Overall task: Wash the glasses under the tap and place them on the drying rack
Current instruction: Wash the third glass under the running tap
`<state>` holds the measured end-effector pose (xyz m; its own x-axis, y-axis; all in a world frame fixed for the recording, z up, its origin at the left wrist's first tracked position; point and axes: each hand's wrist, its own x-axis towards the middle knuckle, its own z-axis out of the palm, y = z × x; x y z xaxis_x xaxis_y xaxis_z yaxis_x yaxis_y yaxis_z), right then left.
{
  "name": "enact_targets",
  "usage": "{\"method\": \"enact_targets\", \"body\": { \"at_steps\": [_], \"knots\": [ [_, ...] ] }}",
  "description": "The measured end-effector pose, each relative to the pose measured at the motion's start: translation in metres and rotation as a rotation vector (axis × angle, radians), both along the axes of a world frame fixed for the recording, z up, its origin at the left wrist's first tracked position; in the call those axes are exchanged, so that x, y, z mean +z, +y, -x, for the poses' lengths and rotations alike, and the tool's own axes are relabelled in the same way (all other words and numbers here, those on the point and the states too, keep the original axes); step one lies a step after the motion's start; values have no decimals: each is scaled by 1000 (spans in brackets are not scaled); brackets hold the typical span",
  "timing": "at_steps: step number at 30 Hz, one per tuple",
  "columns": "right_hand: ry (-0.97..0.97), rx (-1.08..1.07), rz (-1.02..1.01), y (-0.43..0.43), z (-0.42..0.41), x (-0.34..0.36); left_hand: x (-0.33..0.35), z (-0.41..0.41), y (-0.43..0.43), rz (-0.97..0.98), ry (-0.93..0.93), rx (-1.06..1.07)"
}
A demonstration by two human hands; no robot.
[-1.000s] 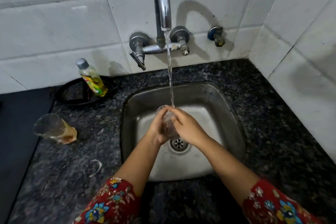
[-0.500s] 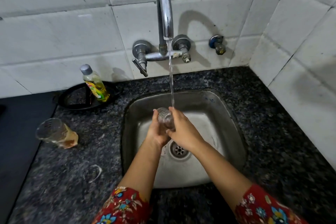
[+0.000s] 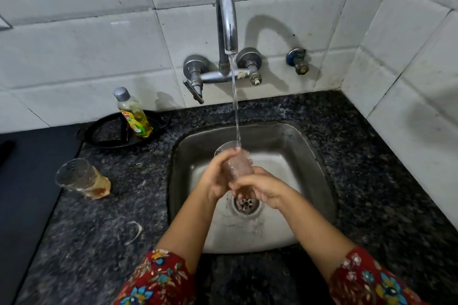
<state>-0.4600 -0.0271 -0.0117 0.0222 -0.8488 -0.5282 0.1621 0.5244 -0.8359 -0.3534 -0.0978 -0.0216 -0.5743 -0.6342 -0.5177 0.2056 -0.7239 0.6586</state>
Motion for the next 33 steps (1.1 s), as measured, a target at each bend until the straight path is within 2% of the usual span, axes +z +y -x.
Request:
{"method": "enact_targets", "body": {
  "at_steps": [1,2,3,5,6,7,10,11,12,14,18,20,23,27,29,32,33],
  "knots": [
    [-120,-7,-22,0,4,-2,2,-2,-1,0,2,-14],
    [-124,-17,-27,1,4,-3,5,-1,-1,12,-19,-21],
    [8,-27,-13,0,2,-4,6,1,-1,39,-73,-16],
    [518,-73,53,-3,-6,-9,8,9,0,76,-196,56],
    [636,-113,77,-3,-10,-10,8,12,-1,82,-215,116],
    [569,-108,79,-5,-11,-9,6,12,-4,70,-188,149],
    [-40,-3,-84,-9,-2,9,1,2,-14,-84,34,69],
    [-110,26,-119,-11,3,8,-2,0,-16,-135,59,35],
    [-89,34,-122,-13,7,9,-4,-1,-17,-178,53,23],
    [141,-29,-75,-22,5,7,-5,2,-15,-259,20,72],
    [932,-47,119,-40,-6,12,0,14,-6,-362,12,297],
    [1070,-4,199,-48,-11,24,-7,17,-7,-410,17,401],
    [1112,37,237,-52,-15,36,-16,17,-13,-432,15,451],
    [1075,2,252,-32,-6,35,-12,11,-17,-271,55,301],
    [1111,25,225,-17,0,25,-6,8,-15,-115,41,194],
    [1181,101,121,2,1,3,-6,9,-5,196,-193,69],
    [1123,95,104,5,1,-2,-3,10,-1,258,-230,34]
  ]
}}
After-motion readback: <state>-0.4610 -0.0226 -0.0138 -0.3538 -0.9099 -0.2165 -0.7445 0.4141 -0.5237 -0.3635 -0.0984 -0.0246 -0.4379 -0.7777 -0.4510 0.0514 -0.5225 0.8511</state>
